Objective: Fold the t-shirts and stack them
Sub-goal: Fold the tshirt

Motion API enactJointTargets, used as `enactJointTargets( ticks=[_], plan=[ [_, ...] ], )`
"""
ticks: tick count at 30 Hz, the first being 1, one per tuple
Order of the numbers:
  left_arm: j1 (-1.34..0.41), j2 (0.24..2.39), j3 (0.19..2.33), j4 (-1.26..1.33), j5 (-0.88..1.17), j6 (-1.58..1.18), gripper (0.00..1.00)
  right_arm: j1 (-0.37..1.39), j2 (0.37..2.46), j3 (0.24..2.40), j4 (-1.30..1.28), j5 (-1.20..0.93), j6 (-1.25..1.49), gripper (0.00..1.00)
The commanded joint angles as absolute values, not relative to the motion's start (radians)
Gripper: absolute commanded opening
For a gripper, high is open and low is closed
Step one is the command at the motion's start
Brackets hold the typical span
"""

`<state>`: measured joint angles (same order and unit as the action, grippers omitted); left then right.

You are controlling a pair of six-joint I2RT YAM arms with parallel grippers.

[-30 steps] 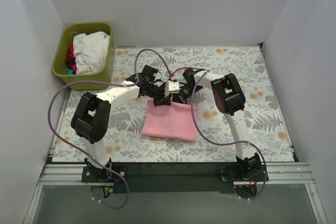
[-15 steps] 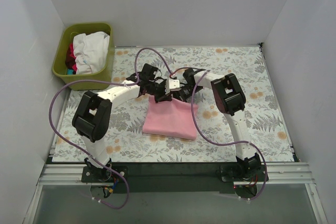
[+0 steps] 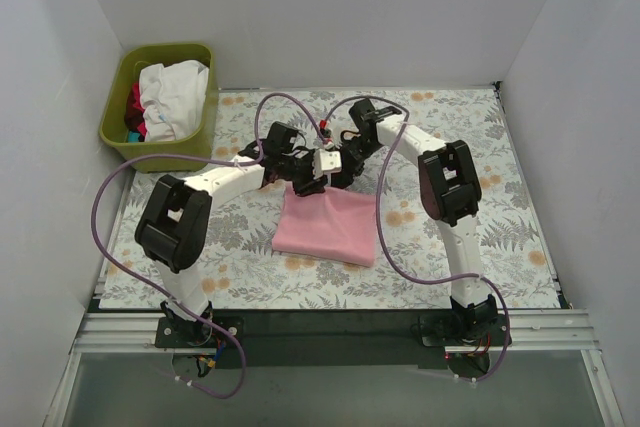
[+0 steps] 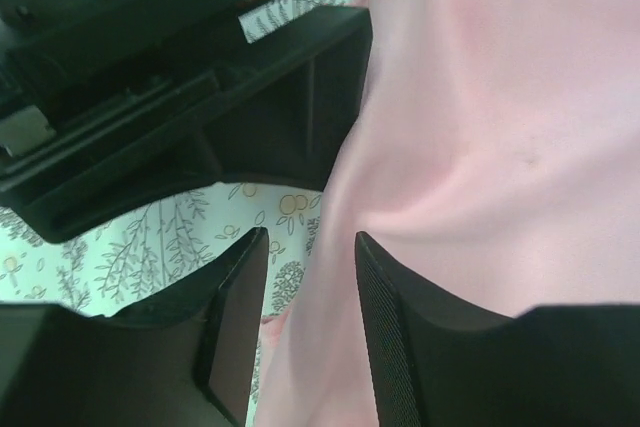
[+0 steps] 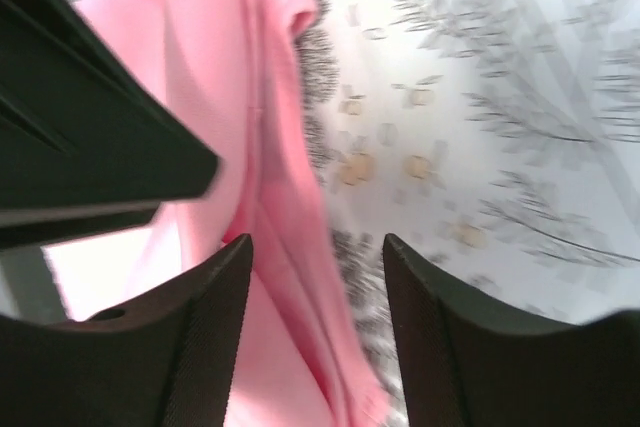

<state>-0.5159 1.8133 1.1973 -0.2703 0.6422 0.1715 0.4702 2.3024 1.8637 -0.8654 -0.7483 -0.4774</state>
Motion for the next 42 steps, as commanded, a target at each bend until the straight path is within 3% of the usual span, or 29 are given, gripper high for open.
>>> enactJointTargets(
  ticks=[1, 6, 13, 23, 29, 32, 34, 36, 38, 39, 40, 42],
  plan=[
    [-0.5, 1.706, 1.203, -0.247, 0.635, 0.14, 0.4, 0.45, 2.238, 1.937, -0.891, -0.618, -0.517, 0.63],
    [-0.437, 1.695, 1.222, -0.293, 0.663, 0.075, 0.45, 0.378, 2.185, 1.98, -0.936, -0.626, -0.515, 0.68],
    [-0.319, 1.854, 1.468, -0.689, 0.771, 0.061, 0.47, 0.339, 2.115, 1.841, -1.068, -0.657, -0.627, 0.71],
    [-0.279, 2.042, 1.641, -0.952, 0.807, 0.179, 0.53, 0.339, 2.146, 1.795, -1.161, -0.655, -0.738, 0.68],
    [-0.279, 2.072, 1.632, -0.933, 0.796, 0.175, 0.53, 0.341, 2.151, 1.776, -1.166, -0.631, -0.765, 0.64],
    [-0.278, 2.085, 1.64, -0.933, 0.787, 0.179, 0.53, 0.341, 2.16, 1.761, -1.167, -0.609, -0.785, 0.58],
    [-0.279, 2.088, 1.643, -0.933, 0.788, 0.178, 0.46, 0.341, 2.16, 1.756, -1.167, -0.606, -0.796, 0.48],
    [-0.279, 2.089, 1.654, -0.939, 0.795, 0.183, 0.37, 0.341, 2.157, 1.756, -1.169, -0.603, -0.801, 0.3],
    [-0.278, 2.088, 1.658, -0.94, 0.792, 0.181, 0.2, 0.339, 2.152, 1.766, -1.169, -0.591, -0.805, 0.17],
    [-0.276, 2.085, 1.661, -0.937, 0.788, 0.172, 0.16, 0.339, 2.151, 1.773, -1.169, -0.583, -0.807, 0.03],
    [-0.276, 2.082, 1.661, -0.928, 0.788, 0.169, 0.06, 0.337, 2.151, 1.784, -1.169, -0.568, -0.807, 0.01],
    [-0.273, 2.077, 1.66, -0.92, 0.782, 0.157, 0.01, 0.333, 2.149, 1.798, -1.167, -0.561, -0.807, 0.01]
  ],
)
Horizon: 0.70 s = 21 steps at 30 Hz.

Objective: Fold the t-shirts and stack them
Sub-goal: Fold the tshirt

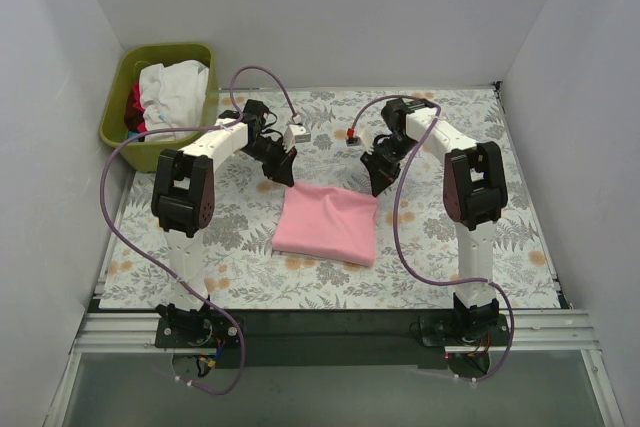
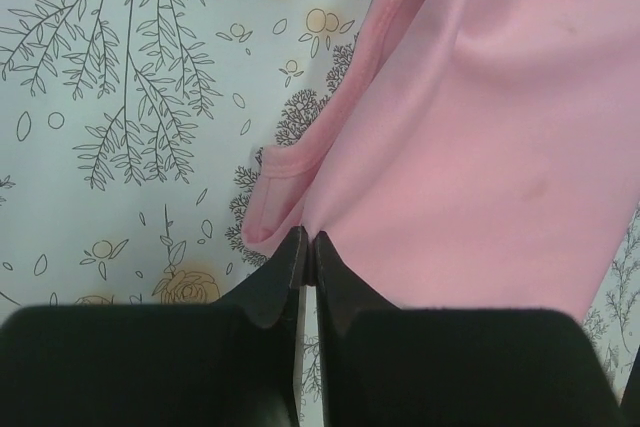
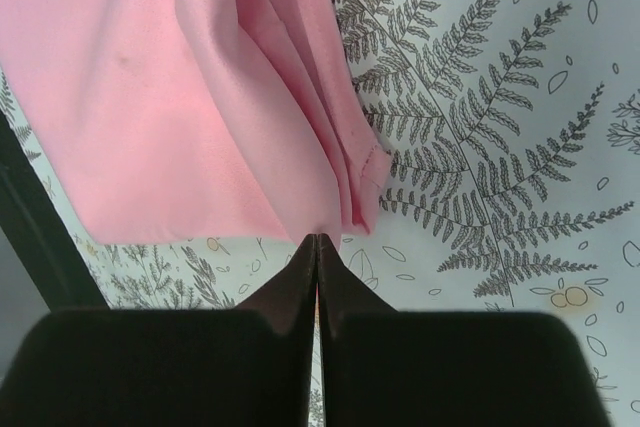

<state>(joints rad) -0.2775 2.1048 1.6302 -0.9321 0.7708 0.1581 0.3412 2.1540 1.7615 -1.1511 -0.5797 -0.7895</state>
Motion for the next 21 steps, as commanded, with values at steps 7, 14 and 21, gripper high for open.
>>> enactJointTargets(
  ticks=[7, 14, 21],
  plan=[
    [-0.267, 2.072, 1.663, -0.904, 0.779, 0.143, 0.0, 0.305, 2.144, 1.864, -1.169, -0.552, -0.799, 0.01],
    [-0.267, 2.072, 1.654, -0.9, 0.778, 0.146, 0.0, 0.324, 2.149, 1.807, -1.204, -0.589, -0.825, 0.6],
    [-0.267, 2.069, 1.646, -0.897, 0.778, 0.146, 0.0, 0.354, 2.192, 1.796, -1.2, -0.601, -0.825, 0.61]
  ],
)
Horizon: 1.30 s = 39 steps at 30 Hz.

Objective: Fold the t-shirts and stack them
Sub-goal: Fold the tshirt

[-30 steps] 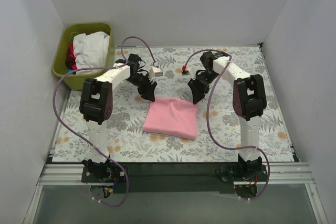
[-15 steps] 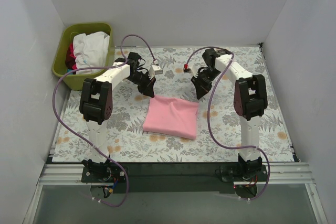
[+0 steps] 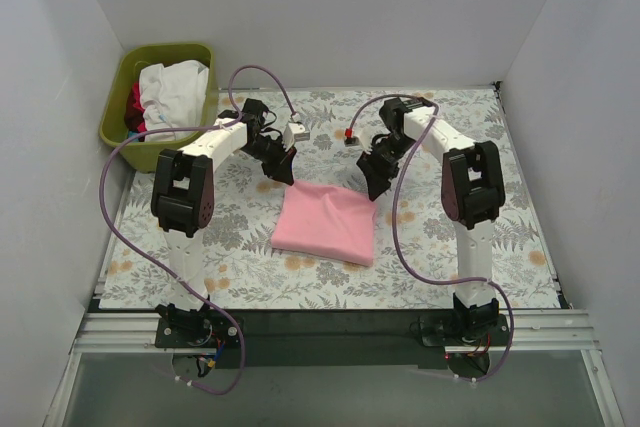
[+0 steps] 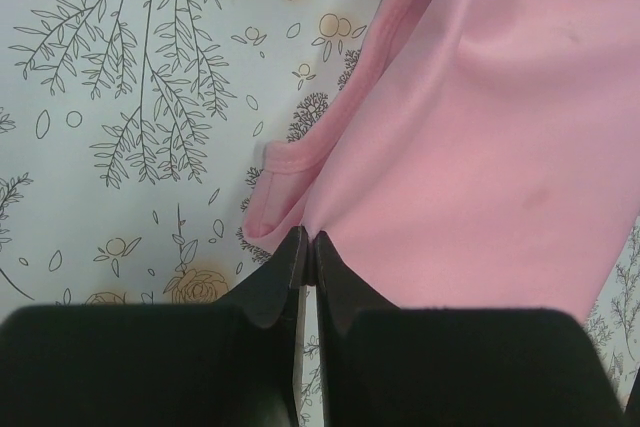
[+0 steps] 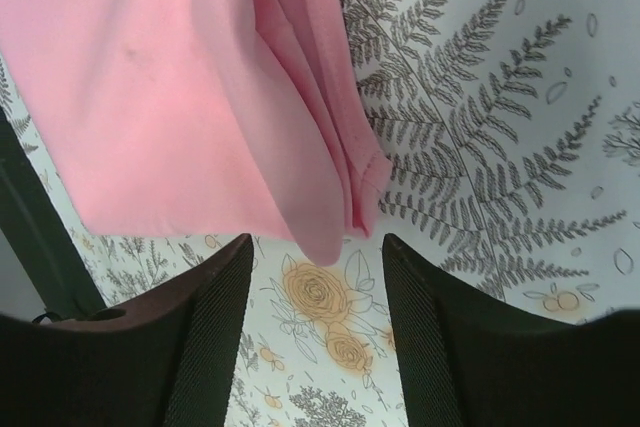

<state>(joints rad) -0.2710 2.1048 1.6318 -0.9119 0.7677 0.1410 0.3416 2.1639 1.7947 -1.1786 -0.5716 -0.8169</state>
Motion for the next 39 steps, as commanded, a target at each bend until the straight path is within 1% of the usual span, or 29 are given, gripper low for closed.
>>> enactJointTargets(
  ticks=[1, 2, 4, 8, 9, 11, 12, 17, 21, 25, 33, 37, 38, 39],
  plan=[
    [-0.267, 2.068, 1.647, -0.897, 0.776, 0.146, 0.0, 0.357, 2.198, 1.796, -1.2, -0.598, -0.827, 0.6],
    [-0.265, 2.068, 1.646, -0.896, 0.776, 0.147, 0.0, 0.359, 2.207, 1.798, -1.2, -0.594, -0.83, 0.59],
    [-0.265, 2.066, 1.646, -0.894, 0.778, 0.147, 0.0, 0.359, 2.218, 1.796, -1.2, -0.591, -0.831, 0.54],
    [-0.265, 2.066, 1.64, -0.89, 0.779, 0.147, 0.0, 0.365, 2.207, 1.781, -1.203, -0.575, -0.839, 0.42],
    [-0.267, 2.066, 1.638, -0.89, 0.778, 0.149, 0.0, 0.365, 2.204, 1.781, -1.203, -0.571, -0.844, 0.33],
    [-0.265, 2.065, 1.638, -0.888, 0.778, 0.149, 0.0, 0.364, 2.192, 1.781, -1.203, -0.546, -0.848, 0.18],
    [-0.265, 2.063, 1.64, -0.888, 0.778, 0.147, 0.0, 0.367, 2.186, 1.786, -1.203, -0.542, -0.848, 0.02],
    [-0.265, 2.043, 1.635, -0.894, 0.75, 0.162, 0.0, 0.362, 2.129, 1.815, -1.206, -0.473, -0.85, 0.01],
    [-0.265, 2.031, 1.632, -0.882, 0.736, 0.163, 0.0, 0.362, 2.123, 1.836, -1.206, -0.425, -0.862, 0.01],
    [-0.265, 2.048, 1.647, -0.841, 0.73, 0.123, 0.0, 0.359, 2.184, 1.893, -1.204, -0.417, -0.851, 0.01],
    [-0.258, 2.143, 1.672, -0.733, 0.672, 0.052, 0.0, 0.353, 2.33, 2.092, -1.157, -0.368, -0.781, 0.01],
    [-0.25, 2.181, 1.69, -0.648, 0.608, -0.021, 0.0, 0.348, 2.367, 2.092, -1.079, -0.312, -0.73, 0.01],
    [-0.249, 2.187, 1.709, -0.637, 0.595, -0.053, 0.03, 0.348, 2.371, 2.097, -1.059, -0.296, -0.72, 0.01],
    [-0.247, 2.194, 1.721, -0.624, 0.592, -0.073, 0.17, 0.345, 2.373, 2.112, -1.049, -0.287, -0.706, 0.16]
  ],
)
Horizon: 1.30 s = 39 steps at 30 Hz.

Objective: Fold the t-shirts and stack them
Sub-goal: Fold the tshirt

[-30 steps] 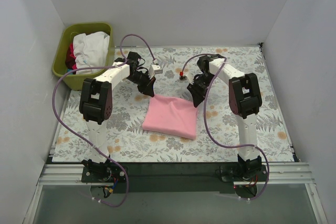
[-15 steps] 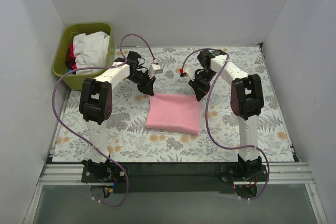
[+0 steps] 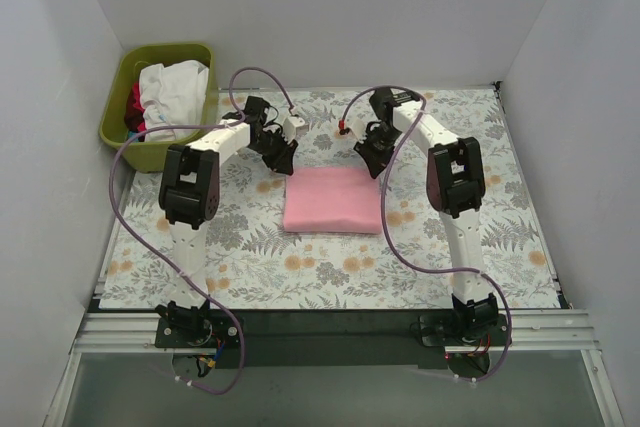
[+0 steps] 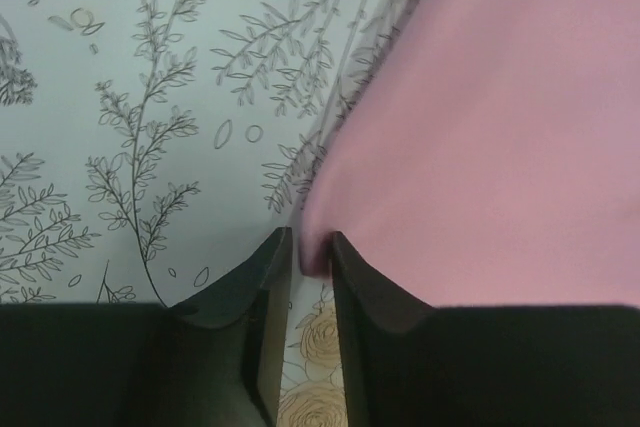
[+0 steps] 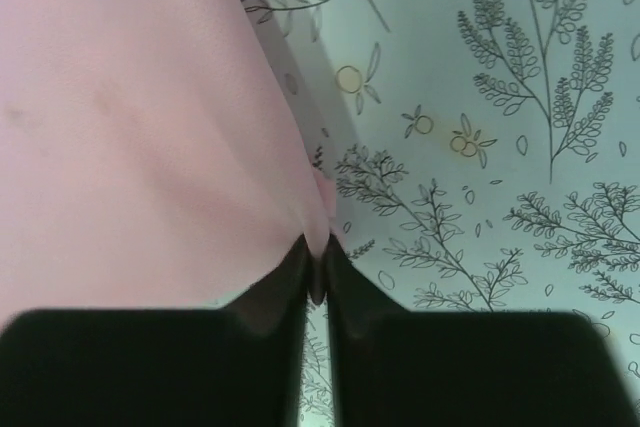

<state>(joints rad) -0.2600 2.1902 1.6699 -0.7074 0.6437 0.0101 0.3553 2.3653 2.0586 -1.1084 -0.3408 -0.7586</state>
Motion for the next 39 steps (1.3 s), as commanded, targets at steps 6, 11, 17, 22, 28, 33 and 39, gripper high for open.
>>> enactJointTargets(
  ticks=[6, 11, 17, 22, 28, 33, 39],
  plan=[
    [-0.193, 2.096, 1.792, -0.607, 0.658, -0.329, 0.46, 0.281, 2.272, 2.204, -1.019, -0.371, -0.569, 0.93],
    [-0.218, 1.955, 1.617, -0.496, 0.857, -0.667, 0.7, 0.265, 2.1, 2.068, -0.97, -0.707, -0.387, 0.98],
    [-0.313, 1.852, 1.278, -0.119, 0.904, -1.096, 0.8, 0.327, 2.054, 1.774, -0.853, -1.026, -0.204, 0.98],
    [-0.301, 1.984, 1.238, -0.005, 0.862, -1.242, 0.81, 0.318, 2.173, 1.727, -0.715, -0.993, -0.132, 0.98],
    [-0.249, 2.153, 1.305, 0.072, 0.861, -1.288, 0.76, 0.265, 2.371, 1.836, -0.663, -0.881, -0.124, 0.98],
    [-0.215, 2.188, 1.393, 0.057, 0.923, -1.298, 0.75, 0.241, 2.392, 1.968, -0.669, -0.865, -0.106, 0.98],
    [-0.242, 1.899, 1.271, 0.009, 1.023, -1.305, 0.79, 0.247, 2.085, 1.785, -0.588, -1.049, 0.068, 0.98]
  ],
)
